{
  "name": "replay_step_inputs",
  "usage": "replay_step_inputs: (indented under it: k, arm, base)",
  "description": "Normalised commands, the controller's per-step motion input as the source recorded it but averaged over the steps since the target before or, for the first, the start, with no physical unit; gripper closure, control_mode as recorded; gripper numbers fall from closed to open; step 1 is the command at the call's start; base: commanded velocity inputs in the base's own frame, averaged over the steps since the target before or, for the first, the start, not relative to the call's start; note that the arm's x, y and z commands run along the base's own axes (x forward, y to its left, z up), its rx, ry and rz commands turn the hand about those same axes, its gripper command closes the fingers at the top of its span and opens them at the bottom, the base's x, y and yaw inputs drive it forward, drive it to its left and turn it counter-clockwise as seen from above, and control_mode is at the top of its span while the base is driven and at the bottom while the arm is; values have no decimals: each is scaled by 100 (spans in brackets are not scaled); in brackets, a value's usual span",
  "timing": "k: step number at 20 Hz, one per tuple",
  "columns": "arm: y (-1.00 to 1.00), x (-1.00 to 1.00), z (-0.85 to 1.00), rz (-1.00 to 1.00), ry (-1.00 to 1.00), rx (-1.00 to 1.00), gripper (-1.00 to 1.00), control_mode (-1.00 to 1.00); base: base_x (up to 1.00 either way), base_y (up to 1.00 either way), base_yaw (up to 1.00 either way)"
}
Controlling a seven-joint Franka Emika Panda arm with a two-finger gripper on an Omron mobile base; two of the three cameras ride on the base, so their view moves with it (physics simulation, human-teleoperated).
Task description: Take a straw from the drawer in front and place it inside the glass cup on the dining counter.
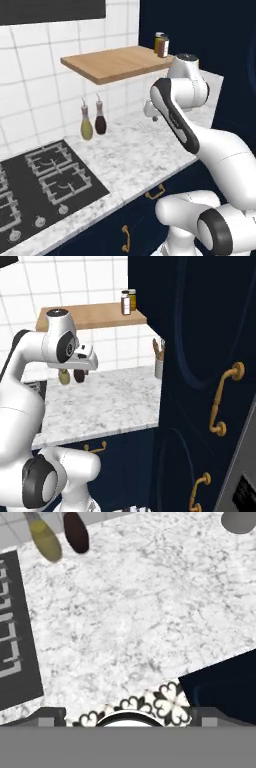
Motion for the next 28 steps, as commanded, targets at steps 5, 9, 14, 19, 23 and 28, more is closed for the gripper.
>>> replay_step_inputs:
  k: [5,9,14,19,23,28]
  arm:
    - [0,0,0,0,0,0,-100,100]
    - [0,0,0,0,0,0,-100,100]
    - [0,0,0,0,0,0,-100,100]
    - [0,0,0,0,0,0,-100,100]
    - [0,0,0,0,0,0,-100,100]
    - [19,-17,0,-38,-3,25,-100,-100]
  base:
    - [-43,51,-68]
    - [-78,52,-51]
    - [-51,42,-43]
    - [-2,47,-62]
    - [0,67,-63]
    - [0,14,-12]
